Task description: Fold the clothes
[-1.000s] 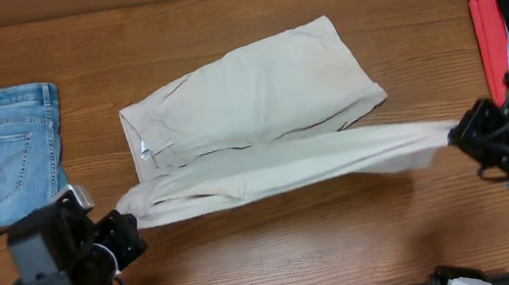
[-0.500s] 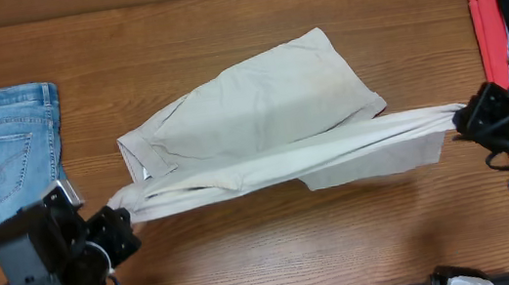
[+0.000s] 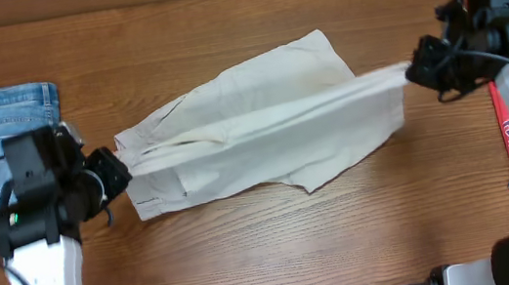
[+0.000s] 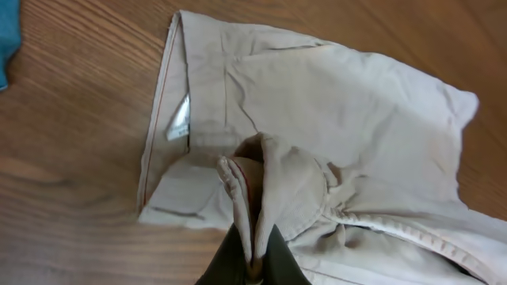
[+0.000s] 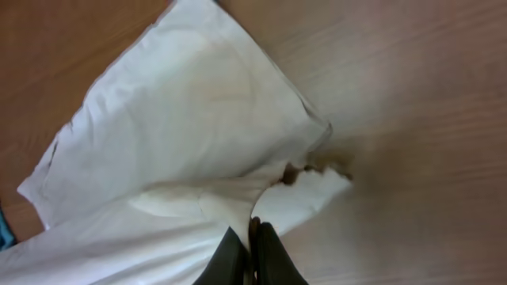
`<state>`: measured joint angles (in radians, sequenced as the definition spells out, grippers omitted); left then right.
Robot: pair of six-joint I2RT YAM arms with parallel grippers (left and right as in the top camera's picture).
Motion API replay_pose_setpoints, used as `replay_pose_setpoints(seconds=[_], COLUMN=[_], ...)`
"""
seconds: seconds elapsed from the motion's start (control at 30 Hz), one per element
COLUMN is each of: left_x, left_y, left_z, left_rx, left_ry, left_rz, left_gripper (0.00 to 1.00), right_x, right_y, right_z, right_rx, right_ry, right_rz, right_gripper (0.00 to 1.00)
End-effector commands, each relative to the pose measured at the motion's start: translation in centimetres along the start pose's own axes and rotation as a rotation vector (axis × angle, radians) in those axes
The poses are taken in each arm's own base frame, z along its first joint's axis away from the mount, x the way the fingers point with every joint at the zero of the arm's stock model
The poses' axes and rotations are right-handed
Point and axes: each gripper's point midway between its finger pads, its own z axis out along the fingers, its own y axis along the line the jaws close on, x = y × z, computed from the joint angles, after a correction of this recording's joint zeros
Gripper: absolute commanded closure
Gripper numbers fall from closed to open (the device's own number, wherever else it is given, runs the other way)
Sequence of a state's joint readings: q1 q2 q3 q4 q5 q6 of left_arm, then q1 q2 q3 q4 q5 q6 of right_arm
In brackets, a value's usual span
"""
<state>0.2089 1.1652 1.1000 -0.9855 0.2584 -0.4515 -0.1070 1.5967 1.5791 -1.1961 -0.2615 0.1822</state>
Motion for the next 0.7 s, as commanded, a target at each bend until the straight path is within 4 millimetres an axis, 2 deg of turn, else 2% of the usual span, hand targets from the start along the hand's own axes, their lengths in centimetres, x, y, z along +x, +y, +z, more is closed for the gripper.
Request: replay_pose_setpoints(seconds=[0.0,0.13,0.3,0.47,0.67], left_x=[-2.5,-3.5,-5.2,-5.6,-5.3], left_y=[4.9,5.4,5.6,6.1,7.2], left_z=[2.2,5.3,8.4,10.5,12.4], left_rx=[-0.247,-0.261,-0.253,-0.264,-0.299], left_ry=[-0.053,-0.023,-0.041,-0.026,0.005], left_rz=[-0.031,-0.036,-0.033,-0.036,-0.041], left_gripper=[0.96,0.96,0.96,0.96,0.96], right_x=[-4.9,-7.4,-8.6,-9.7,-10.3], right_y=[-3.8,-2.0,-0.8,0.8,2.6], right_z=[-1.0,0.2,3.4,6.8,8.9], right_rx=[0.218,0.185,0.171,0.146,0.122], right_ry=[-0.184,-0.267,-0.267,-0.278,-0.295], right_rz=[-0.037,-0.084,-0.139,-0.186,-0.242], right_gripper=[0.96,0.96,0.96,0.96,0.96])
